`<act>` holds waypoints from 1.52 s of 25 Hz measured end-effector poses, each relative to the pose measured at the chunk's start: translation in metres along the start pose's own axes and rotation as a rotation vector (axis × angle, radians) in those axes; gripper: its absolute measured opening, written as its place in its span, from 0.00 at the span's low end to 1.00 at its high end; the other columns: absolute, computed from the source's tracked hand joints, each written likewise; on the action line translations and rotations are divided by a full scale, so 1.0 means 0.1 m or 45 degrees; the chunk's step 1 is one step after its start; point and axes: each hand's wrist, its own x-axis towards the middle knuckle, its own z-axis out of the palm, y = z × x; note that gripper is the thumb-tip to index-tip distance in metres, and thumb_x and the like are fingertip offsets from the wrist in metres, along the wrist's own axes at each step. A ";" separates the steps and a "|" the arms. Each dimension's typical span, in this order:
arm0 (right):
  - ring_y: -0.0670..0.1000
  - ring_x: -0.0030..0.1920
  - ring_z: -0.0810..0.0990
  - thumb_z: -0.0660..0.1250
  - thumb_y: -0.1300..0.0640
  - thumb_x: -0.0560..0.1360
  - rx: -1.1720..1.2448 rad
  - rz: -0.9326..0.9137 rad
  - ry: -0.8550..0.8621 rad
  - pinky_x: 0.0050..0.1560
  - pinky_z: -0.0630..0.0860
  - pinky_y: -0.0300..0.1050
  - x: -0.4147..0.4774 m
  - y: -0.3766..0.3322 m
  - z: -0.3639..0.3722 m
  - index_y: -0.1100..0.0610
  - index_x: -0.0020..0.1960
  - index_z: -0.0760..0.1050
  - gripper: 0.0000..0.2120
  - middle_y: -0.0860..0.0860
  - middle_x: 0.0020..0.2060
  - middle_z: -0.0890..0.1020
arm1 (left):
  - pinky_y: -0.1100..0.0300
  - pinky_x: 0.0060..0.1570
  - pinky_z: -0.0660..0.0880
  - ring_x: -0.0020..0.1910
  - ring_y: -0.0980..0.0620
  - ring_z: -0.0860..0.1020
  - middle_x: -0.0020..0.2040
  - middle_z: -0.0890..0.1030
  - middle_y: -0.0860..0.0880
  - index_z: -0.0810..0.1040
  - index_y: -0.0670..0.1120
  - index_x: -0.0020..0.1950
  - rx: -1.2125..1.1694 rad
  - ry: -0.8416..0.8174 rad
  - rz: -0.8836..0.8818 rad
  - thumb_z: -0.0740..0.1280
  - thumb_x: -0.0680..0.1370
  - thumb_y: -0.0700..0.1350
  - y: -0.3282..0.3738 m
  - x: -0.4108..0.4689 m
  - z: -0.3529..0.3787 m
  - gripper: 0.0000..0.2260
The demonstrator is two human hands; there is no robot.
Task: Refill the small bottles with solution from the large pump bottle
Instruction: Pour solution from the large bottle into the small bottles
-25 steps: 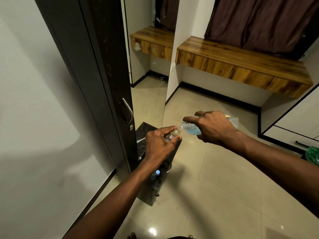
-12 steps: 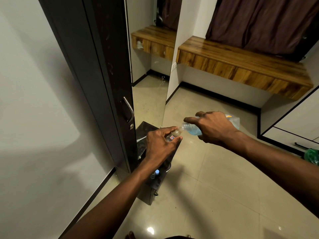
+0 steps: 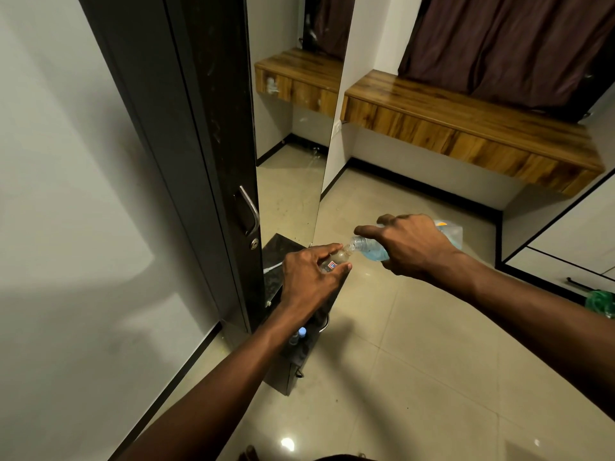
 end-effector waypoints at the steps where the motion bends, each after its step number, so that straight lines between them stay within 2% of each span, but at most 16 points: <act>1: 0.59 0.49 0.84 0.70 0.50 0.74 -0.002 -0.001 0.001 0.39 0.73 0.46 0.00 0.00 0.00 0.39 0.76 0.64 0.32 0.54 0.59 0.82 | 0.61 0.49 0.82 0.45 0.64 0.83 0.50 0.87 0.54 0.85 0.48 0.58 0.000 -0.001 -0.003 0.80 0.69 0.49 0.00 0.00 0.00 0.19; 9: 0.59 0.50 0.84 0.71 0.49 0.74 -0.029 0.018 -0.008 0.38 0.70 0.45 0.04 0.00 0.00 0.40 0.77 0.62 0.34 0.54 0.60 0.81 | 0.63 0.48 0.82 0.44 0.64 0.83 0.49 0.87 0.54 0.85 0.48 0.58 -0.017 0.004 -0.011 0.80 0.69 0.48 0.01 0.01 -0.01 0.18; 15: 0.59 0.49 0.85 0.71 0.48 0.74 -0.029 -0.006 0.002 0.40 0.75 0.46 0.06 0.01 0.02 0.40 0.77 0.62 0.34 0.55 0.61 0.81 | 0.64 0.47 0.82 0.44 0.64 0.83 0.49 0.87 0.53 0.85 0.47 0.59 -0.008 0.009 -0.012 0.80 0.69 0.48 0.00 0.03 -0.01 0.19; 20: 0.59 0.51 0.85 0.71 0.49 0.75 -0.034 -0.002 0.009 0.40 0.74 0.45 0.06 0.02 0.00 0.39 0.77 0.62 0.34 0.55 0.62 0.81 | 0.64 0.48 0.82 0.44 0.64 0.83 0.49 0.87 0.53 0.85 0.48 0.58 -0.009 0.012 -0.014 0.80 0.69 0.49 0.01 0.03 -0.01 0.19; 24: 0.60 0.52 0.85 0.72 0.48 0.74 -0.032 -0.006 -0.005 0.42 0.78 0.47 0.04 0.01 -0.03 0.39 0.77 0.62 0.35 0.55 0.63 0.81 | 0.63 0.48 0.82 0.44 0.63 0.83 0.50 0.87 0.53 0.85 0.47 0.59 0.000 0.012 -0.012 0.81 0.69 0.49 0.02 0.02 -0.02 0.20; 29: 0.59 0.51 0.85 0.70 0.49 0.74 -0.047 -0.002 0.000 0.38 0.69 0.45 -0.01 -0.02 -0.08 0.39 0.77 0.63 0.34 0.54 0.62 0.81 | 0.60 0.48 0.83 0.45 0.63 0.83 0.51 0.87 0.53 0.85 0.48 0.59 0.013 0.021 -0.005 0.80 0.69 0.50 0.03 -0.02 -0.04 0.20; 38: 0.59 0.50 0.85 0.70 0.50 0.74 -0.039 0.000 0.014 0.38 0.69 0.45 -0.05 -0.06 -0.11 0.39 0.76 0.63 0.33 0.54 0.60 0.82 | 0.58 0.49 0.83 0.45 0.62 0.83 0.51 0.87 0.52 0.85 0.46 0.59 0.002 0.027 -0.040 0.80 0.69 0.49 0.06 -0.08 -0.08 0.20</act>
